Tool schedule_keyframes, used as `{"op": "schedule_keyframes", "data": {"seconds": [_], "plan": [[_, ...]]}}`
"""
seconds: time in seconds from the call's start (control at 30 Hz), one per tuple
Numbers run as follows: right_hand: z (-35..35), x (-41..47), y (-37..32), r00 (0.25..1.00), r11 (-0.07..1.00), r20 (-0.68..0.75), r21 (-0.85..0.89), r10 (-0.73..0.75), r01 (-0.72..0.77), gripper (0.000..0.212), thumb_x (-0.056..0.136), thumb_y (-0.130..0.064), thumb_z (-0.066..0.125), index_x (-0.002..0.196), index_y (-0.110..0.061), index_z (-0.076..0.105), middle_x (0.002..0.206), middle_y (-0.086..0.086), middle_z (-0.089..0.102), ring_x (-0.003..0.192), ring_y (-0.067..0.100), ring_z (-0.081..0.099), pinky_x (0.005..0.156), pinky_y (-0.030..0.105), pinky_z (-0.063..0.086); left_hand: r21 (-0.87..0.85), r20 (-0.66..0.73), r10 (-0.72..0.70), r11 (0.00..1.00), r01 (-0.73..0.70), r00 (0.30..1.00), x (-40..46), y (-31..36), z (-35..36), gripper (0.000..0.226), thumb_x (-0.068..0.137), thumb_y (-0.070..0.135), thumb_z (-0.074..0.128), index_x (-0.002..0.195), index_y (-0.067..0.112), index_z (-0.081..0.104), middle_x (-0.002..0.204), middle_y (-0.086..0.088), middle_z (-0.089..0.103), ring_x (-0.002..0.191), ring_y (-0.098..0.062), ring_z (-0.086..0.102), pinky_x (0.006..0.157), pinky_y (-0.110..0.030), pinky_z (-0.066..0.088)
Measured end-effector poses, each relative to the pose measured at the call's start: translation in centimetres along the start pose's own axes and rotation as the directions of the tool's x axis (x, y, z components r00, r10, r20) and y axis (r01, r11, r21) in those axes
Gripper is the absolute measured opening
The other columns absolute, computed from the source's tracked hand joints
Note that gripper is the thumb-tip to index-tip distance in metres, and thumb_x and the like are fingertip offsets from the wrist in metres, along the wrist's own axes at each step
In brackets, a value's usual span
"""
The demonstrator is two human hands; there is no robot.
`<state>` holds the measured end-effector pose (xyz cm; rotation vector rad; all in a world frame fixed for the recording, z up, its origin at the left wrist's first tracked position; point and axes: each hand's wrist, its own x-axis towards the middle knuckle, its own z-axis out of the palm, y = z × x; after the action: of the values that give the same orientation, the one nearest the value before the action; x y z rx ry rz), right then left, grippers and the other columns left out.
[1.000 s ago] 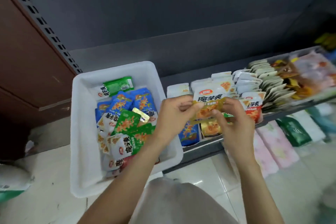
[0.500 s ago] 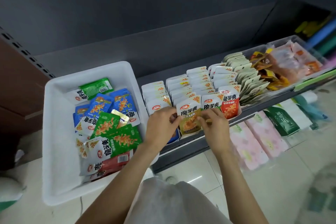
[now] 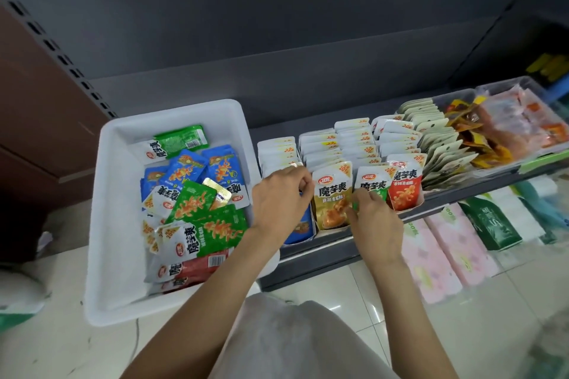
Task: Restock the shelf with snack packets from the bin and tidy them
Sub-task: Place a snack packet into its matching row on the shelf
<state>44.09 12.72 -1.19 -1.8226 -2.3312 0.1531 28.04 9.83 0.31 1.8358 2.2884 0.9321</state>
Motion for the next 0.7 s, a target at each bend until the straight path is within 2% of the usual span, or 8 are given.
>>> {"op": "schedule_keyframes", "data": {"seconds": [0.1,0.27,0.37,0.43,0.5,0.57,0.63,0.7], "plan": [[-1.2,-0.9,-0.5,0.992,0.992,-0.121,0.123,0.036,-0.021,0.022,0.086,-0.020,0.066,0.101,-0.008,0.055,0.089,0.011,0.065,0.069,0.032,0.064,0.050,0.025,0.037,-0.075,0.025,-0.029,0.997,0.031,0.999,-0.2,-0.5,-0.5,0.014,0.084,0.039,0.066,0.079,0.026,0.066,0.072,0.014,0.067,0.061,0.001,0.058,0.050,-0.015,0.039],[-3.6,-1.7,-2.6,0.959,0.910,-0.264,0.365,-0.100,0.195,0.020,0.087,-0.009,0.064,0.105,-0.010,0.055,0.089,0.004,0.063,0.067,0.020,0.058,0.055,0.024,0.036,-0.272,-0.032,-0.073,0.960,0.062,0.997,-2.0,-3.6,-3.2,0.017,0.088,0.040,0.059,0.090,0.024,0.066,0.076,0.018,0.064,0.057,0.002,0.053,0.053,-0.014,0.045],[-3.9,-1.8,-5.4,0.928,0.824,-0.288,0.445,-0.239,0.350,0.016,0.090,-0.015,0.056,0.105,-0.010,0.057,0.090,0.001,0.063,0.068,0.011,0.055,0.057,0.020,0.039,-0.240,-0.057,-0.166,0.960,0.148,0.984,-3.9,-8.2,-5.6,0.012,0.089,0.024,0.061,0.099,0.021,0.067,0.080,0.013,0.066,0.065,0.001,0.057,0.061,-0.008,0.045],[-3.1,-1.8,-8.1,0.894,0.760,-0.265,0.472,-0.361,0.446,0.018,0.089,-0.018,0.052,0.105,-0.013,0.057,0.090,-0.001,0.062,0.069,0.010,0.056,0.055,0.021,0.043,-0.150,0.040,-0.227,0.961,0.230,0.973,-5.2,-12.1,-6.7,0.022,0.085,0.018,0.067,0.107,0.019,0.065,0.090,0.004,0.069,0.076,-0.003,0.061,0.072,-0.021,0.053],[-1.6,-1.6,-11.1,0.837,0.716,-0.162,0.450,-0.523,0.534,0.020,0.087,-0.011,0.057,0.107,-0.015,0.058,0.094,0.000,0.063,0.076,0.012,0.059,0.058,0.025,0.050,0.030,0.254,-0.329,0.943,0.332,0.910,-6.1,-16.2,-7.0,0.046,0.081,0.034,0.071,0.122,0.020,0.057,0.111,-0.001,0.065,0.100,-0.014,0.059,0.090,-0.037,0.050],[0.8,-0.9,-14.4,0.724,0.694,0.099,0.397,-0.683,0.600,0.029,0.088,-0.014,0.060,0.118,-0.016,0.058,0.110,0.003,0.061,0.099,0.019,0.059,0.078,0.034,0.053,0.258,0.473,-0.426,0.904,0.341,0.771,-6.4,-18.8,-6.9,0.078,0.073,0.054,0.070,0.139,0.025,0.040,0.132,-0.004,0.050,0.122,-0.024,0.045,0.104,-0.042,0.038],[3.6,-0.2,-17.3,0.576,0.667,0.343,0.285,-0.742,0.689,0.045,0.088,-0.022,0.064,0.130,-0.016,0.050,0.127,0.005,0.055,0.118,0.023,0.050,0.100,0.039,0.043,0.378,0.569,-0.453,0.885,0.271,0.686,-6.5,-19.8,-6.5,0.094,0.069,0.055,0.073,0.144,0.024,0.027,0.140,-0.007,0.039,0.129,-0.029,0.035,0.107,-0.043,0.033],[5.9,0.5,-19.3,0.485,0.632,0.498,0.176,-0.719,0.755,0.063,0.082,-0.028,0.071,0.136,-0.015,0.042,0.134,0.008,0.049,0.123,0.026,0.046,0.106,0.042,0.036,0.403,0.581,-0.453,0.882,0.245,0.676,-6.2,-19.8,-6.1,0.096,0.066,0.049,0.078,0.142,0.021,0.028,0.136,-0.010,0.038,0.126,-0.030,0.037,0.105,-0.043,0.035]]}}
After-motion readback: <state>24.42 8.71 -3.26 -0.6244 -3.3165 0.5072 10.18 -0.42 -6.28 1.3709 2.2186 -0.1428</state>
